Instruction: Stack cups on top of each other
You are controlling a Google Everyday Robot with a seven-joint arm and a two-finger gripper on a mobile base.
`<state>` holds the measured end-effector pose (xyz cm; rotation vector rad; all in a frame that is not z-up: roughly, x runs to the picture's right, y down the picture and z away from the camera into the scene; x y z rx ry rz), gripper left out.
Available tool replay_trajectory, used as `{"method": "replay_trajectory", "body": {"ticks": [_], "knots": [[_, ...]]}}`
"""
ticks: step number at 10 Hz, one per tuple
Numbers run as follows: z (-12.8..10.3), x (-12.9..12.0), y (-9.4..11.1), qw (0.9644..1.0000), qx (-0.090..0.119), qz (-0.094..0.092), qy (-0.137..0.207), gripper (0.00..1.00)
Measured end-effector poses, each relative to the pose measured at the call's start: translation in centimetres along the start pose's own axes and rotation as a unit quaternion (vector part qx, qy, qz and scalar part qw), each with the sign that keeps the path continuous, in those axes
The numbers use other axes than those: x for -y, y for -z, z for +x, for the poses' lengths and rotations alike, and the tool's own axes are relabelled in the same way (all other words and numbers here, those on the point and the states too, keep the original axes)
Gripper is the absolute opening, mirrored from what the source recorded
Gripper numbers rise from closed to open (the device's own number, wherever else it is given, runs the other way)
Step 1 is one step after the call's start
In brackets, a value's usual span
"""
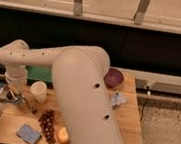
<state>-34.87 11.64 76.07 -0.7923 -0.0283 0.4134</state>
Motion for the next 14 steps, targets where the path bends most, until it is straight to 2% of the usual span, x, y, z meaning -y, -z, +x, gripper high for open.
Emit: {"method": "replay_trajectory", "body": {"ticks": [2,4,6,8,10,14], "knots": [[-0.2,0.3,2.9,0.9998,0.000,0.019,0.002,0.00],[-0.2,1.4,5.7,0.9995,0.011,0.031,0.003,0.00],[1.0,3.6,8.6,0.9985,0.044,0.034,0.001,0.00],[1.9,4.5,9.9,0.9972,0.068,0.030,0.000,0.00],[4.3,6.0,11.1,0.9954,0.091,0.025,-0.017,0.00],[6.6,7.0,11.0,0.9937,0.100,0.013,-0.048,0.00]]}}
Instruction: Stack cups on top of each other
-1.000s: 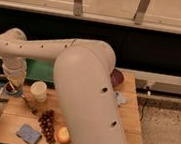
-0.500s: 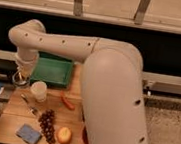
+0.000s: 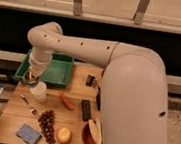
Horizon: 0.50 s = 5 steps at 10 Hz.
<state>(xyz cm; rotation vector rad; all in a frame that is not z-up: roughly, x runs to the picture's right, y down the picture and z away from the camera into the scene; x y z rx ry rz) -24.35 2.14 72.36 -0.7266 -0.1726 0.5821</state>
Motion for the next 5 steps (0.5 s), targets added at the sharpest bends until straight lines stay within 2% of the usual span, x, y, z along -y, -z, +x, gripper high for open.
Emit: {"method": "replay_trajectory", "body": {"ticks": [5], "knots": [[1.7,1.4,-2.7,0.9991,-0.007,-0.024,-0.033,0.00]]}}
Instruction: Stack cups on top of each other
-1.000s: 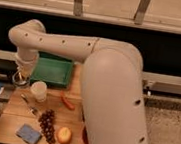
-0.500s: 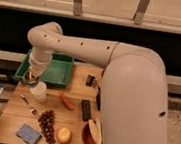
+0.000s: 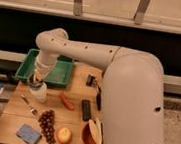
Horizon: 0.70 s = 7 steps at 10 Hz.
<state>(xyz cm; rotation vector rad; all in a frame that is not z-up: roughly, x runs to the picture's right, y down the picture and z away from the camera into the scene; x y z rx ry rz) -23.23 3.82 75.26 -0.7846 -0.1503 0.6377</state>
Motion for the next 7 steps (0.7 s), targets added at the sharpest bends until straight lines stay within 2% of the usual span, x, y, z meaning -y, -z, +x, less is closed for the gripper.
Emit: {"method": "replay_trajectory", "body": {"ticks": [5,7], "knots": [[0.8,1.4,-1.8,0.9996,-0.011,-0.015,-0.021,0.02],[0.5,1.6,-2.9,0.9993,-0.020,-0.021,-0.022,0.22]]}}
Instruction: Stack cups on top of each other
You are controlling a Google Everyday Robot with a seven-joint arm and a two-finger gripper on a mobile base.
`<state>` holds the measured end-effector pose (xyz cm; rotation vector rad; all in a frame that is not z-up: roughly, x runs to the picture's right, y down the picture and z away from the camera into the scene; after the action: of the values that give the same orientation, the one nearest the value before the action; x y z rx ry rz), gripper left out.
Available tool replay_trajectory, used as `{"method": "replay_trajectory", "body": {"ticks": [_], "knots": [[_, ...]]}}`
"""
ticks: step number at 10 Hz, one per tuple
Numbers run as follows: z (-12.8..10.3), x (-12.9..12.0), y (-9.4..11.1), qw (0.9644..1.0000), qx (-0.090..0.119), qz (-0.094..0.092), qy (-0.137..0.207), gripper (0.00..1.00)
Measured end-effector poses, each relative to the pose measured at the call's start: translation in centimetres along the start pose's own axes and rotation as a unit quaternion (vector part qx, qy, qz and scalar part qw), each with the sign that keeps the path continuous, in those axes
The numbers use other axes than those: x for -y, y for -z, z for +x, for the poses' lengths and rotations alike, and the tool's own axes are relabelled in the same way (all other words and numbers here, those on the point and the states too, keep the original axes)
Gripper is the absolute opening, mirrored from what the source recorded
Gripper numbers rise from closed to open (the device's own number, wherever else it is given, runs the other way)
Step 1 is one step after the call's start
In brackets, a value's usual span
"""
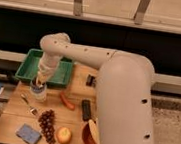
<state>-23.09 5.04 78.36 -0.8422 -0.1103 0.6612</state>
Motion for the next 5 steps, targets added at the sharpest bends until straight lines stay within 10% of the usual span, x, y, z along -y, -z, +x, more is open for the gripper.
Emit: {"method": "replay_trajectory", "body": {"ticks": [5], "knots": [[-0.26,-0.24,-1.00,1.0000,-0.008,0.000,0.005,0.60]]}}
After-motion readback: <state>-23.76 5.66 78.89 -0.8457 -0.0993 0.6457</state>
